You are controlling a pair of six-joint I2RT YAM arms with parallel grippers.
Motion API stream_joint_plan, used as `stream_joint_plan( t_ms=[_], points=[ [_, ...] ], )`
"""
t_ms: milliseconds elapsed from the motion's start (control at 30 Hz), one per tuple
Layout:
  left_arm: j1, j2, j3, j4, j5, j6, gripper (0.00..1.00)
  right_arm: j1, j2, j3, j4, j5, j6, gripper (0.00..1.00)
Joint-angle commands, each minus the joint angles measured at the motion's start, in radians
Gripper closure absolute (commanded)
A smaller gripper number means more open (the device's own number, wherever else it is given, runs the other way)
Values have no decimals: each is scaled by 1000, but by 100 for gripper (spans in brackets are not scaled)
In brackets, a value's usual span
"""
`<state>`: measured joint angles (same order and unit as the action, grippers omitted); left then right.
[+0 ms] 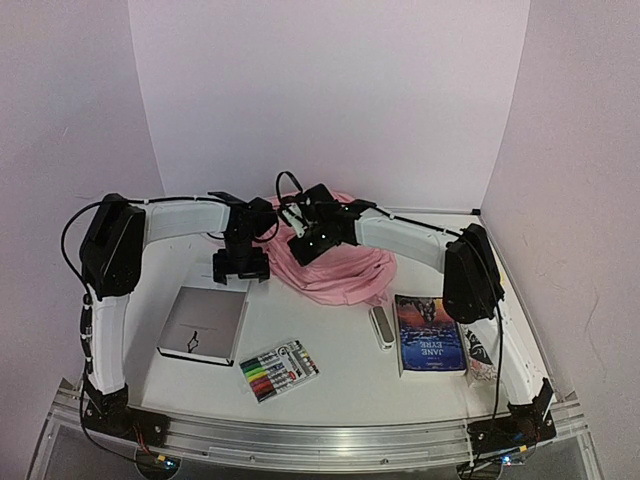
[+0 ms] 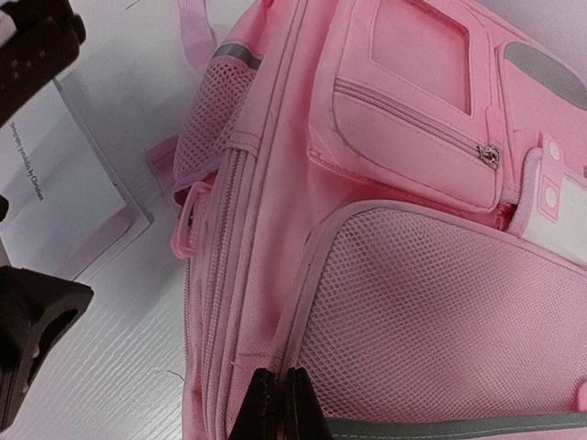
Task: Pack the student bag
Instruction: Move the book to the corner of the board.
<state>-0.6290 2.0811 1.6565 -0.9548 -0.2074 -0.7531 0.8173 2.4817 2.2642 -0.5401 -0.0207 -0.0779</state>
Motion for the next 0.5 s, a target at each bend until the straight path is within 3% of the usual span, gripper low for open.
stream_joint_plan(
  t_ms=[0, 133, 333, 467],
  points=[
    [2, 12, 32, -158, -100, -23, 14, -37, -109, -33, -15, -64, 3, 100],
    [5, -10, -35, -190, -110, -53, 15, -52, -136, -53, -28, -113, -13, 100],
    [24, -78, -132, -198, -110, -95, 17, -42, -155, -24, -42, -163, -22, 60],
    [47, -135, -178, -195, -111, -106, 17, -11, -142, 4, -42, -160, -42, 51]
  ],
)
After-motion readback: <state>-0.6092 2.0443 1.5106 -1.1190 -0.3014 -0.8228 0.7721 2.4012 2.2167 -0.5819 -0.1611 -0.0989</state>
